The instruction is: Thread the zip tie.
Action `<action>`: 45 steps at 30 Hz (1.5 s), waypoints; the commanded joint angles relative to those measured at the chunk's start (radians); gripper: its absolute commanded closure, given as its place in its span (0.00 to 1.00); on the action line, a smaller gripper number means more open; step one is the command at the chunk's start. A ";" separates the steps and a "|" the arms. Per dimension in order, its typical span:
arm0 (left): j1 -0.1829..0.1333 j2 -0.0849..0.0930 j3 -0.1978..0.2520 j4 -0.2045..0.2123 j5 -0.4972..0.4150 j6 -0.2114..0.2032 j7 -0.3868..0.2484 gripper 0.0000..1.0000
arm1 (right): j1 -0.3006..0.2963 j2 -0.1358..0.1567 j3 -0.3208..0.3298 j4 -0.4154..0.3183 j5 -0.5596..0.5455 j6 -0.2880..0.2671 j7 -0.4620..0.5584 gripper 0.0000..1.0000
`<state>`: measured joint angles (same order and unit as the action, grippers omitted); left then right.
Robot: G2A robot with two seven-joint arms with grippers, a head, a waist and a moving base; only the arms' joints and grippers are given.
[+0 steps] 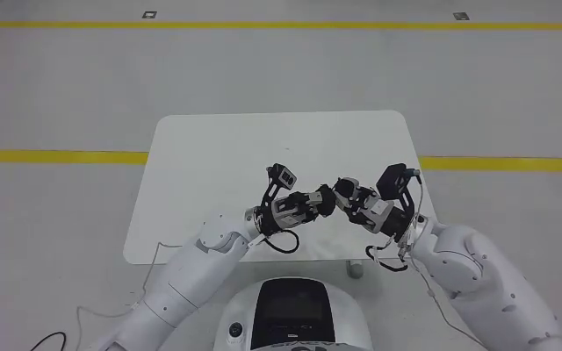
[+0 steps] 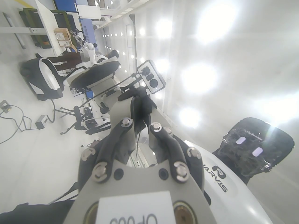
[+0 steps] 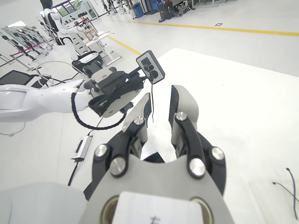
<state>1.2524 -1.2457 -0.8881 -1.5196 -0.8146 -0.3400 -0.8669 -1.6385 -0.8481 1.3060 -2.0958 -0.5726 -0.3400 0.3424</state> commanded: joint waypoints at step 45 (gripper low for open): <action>0.000 0.000 0.000 0.000 0.000 0.000 0.000 1.00 | 0.047 0.043 -0.063 0.048 -0.038 0.000 0.022 1.00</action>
<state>1.2524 -1.2457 -0.8881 -1.5196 -0.8146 -0.3400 -0.8669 -1.5896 -0.8064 1.2421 -2.0467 -0.6086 -0.3400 0.3607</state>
